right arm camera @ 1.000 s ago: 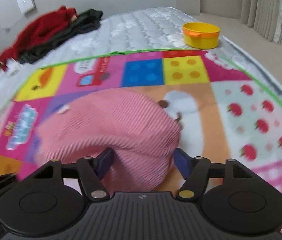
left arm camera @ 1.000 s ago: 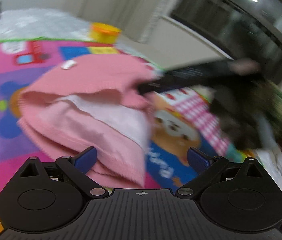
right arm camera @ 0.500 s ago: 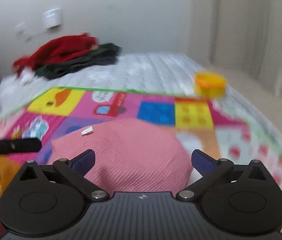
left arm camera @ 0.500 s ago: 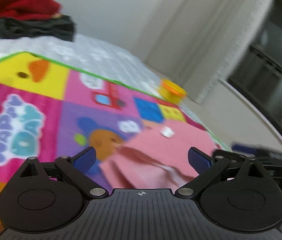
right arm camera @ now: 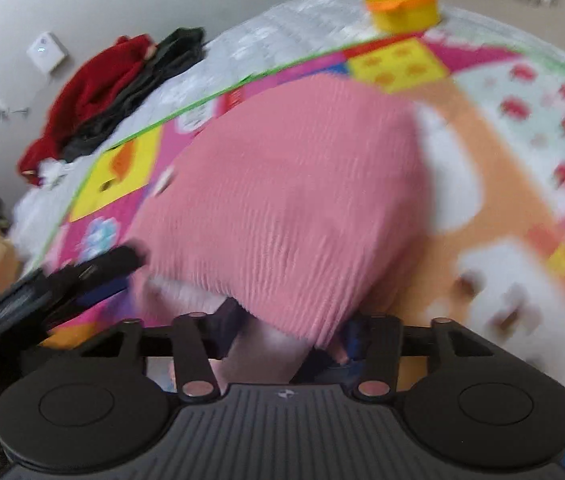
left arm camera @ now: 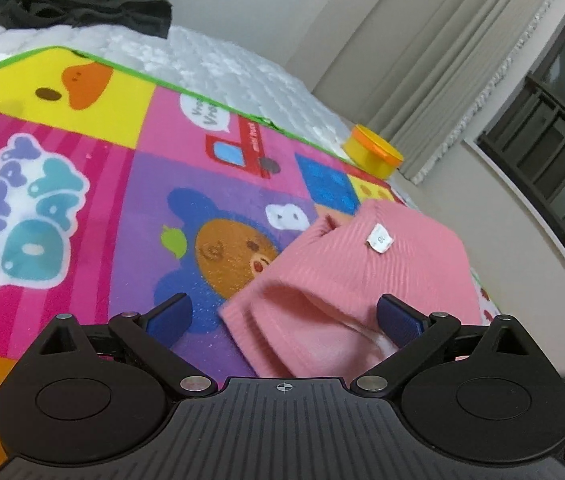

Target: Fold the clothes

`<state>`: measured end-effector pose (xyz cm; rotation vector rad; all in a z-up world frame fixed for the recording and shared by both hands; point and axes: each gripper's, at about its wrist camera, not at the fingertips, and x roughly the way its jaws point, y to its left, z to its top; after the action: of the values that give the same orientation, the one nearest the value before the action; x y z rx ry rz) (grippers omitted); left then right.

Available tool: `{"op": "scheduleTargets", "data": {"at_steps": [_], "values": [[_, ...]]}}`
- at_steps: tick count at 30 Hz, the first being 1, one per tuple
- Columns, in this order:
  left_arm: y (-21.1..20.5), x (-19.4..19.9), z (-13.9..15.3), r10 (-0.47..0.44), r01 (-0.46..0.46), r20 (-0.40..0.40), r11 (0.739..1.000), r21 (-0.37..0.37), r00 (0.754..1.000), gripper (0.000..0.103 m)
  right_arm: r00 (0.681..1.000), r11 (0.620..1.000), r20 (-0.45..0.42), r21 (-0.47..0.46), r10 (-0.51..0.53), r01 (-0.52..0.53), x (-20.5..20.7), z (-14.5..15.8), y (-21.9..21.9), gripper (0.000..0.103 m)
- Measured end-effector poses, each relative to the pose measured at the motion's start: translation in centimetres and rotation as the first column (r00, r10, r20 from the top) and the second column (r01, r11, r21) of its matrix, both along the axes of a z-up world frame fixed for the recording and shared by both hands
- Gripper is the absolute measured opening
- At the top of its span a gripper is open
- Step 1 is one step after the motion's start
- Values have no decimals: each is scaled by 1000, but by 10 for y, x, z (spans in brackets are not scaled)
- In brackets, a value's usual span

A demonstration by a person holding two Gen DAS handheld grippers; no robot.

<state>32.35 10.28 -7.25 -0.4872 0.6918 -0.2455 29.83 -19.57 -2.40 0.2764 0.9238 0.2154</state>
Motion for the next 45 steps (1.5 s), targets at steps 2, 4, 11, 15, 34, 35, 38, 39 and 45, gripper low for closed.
{"op": "scheduleTargets", "data": {"at_steps": [2,4,11,15,34,35,38,39,45], "values": [[-1,0,1,-1,1,0,1000,-8,1000,101,997,991,75,-128,-15,24,10,10,-7,48],[-1,1,1,-4,4,-1,1000,-10,1000,101,987,962,156,-273,37,7,15,18,-9,48],[-4,2,1,-8,8,-8,1000,-4,1000,101,890,767,306,-638,337,-71,-10,20,27,53],[-7,1,2,-22,22,0,1000,9,1000,101,800,683,338,-721,495,-119,-22,22,59,4],[7,-1,13,4,-3,27,998,-65,1000,101,833,793,124,-407,540,-453,-74,14,75,33],[8,1,11,6,-5,15,997,-76,1000,101,857,826,122,-364,501,-431,-68,16,66,43],[3,-3,13,1,2,30,995,-99,1000,101,915,907,121,-233,384,-350,-52,21,48,53],[2,-6,18,1,5,54,993,-121,999,101,924,922,133,-206,358,-327,-50,23,48,53],[-6,-20,34,-9,16,150,999,-44,989,103,947,985,307,-165,92,-42,-43,48,29,77]]}}
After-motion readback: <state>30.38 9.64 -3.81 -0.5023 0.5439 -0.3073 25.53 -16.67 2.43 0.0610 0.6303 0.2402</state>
